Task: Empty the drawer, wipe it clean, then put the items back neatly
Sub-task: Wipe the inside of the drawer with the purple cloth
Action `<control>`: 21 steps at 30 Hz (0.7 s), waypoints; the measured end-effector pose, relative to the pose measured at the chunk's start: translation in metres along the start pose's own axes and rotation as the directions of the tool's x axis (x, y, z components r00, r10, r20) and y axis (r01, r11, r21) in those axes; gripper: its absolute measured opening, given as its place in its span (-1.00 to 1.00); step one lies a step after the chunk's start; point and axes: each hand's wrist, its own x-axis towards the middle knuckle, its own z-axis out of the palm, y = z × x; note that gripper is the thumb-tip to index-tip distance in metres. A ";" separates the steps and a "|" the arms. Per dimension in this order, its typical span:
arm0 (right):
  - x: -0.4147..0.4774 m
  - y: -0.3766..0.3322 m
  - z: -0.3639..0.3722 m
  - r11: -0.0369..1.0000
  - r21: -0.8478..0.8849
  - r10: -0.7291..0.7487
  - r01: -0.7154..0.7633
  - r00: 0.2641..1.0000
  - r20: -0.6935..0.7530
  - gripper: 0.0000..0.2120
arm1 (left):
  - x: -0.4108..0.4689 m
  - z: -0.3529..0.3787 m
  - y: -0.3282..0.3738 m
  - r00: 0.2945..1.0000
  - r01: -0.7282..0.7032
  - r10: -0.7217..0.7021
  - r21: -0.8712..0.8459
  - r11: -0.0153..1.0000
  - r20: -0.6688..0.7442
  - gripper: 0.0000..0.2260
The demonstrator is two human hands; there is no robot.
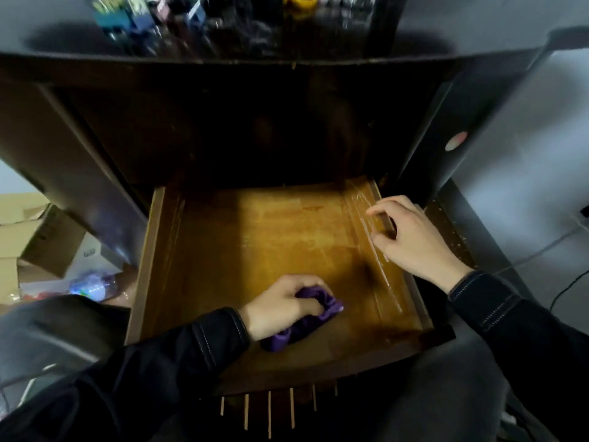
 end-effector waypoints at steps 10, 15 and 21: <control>-0.025 -0.107 0.016 0.603 0.731 -0.022 -0.320 0.909 0.416 -0.70 | -0.010 -0.026 0.052 0.886 -0.238 -0.042 -0.532 0.813 -0.462 -0.61; -0.019 -0.134 0.053 0.497 0.816 0.016 -0.296 0.943 0.332 -0.56 | -0.032 -0.034 0.046 0.905 -0.166 -0.060 -0.480 0.862 -0.420 -0.61; 0.001 -0.141 0.086 0.466 0.785 0.037 -0.408 0.895 0.444 -0.69 | -0.069 -0.111 0.007 0.629 0.155 0.295 0.487 0.859 -0.719 -0.82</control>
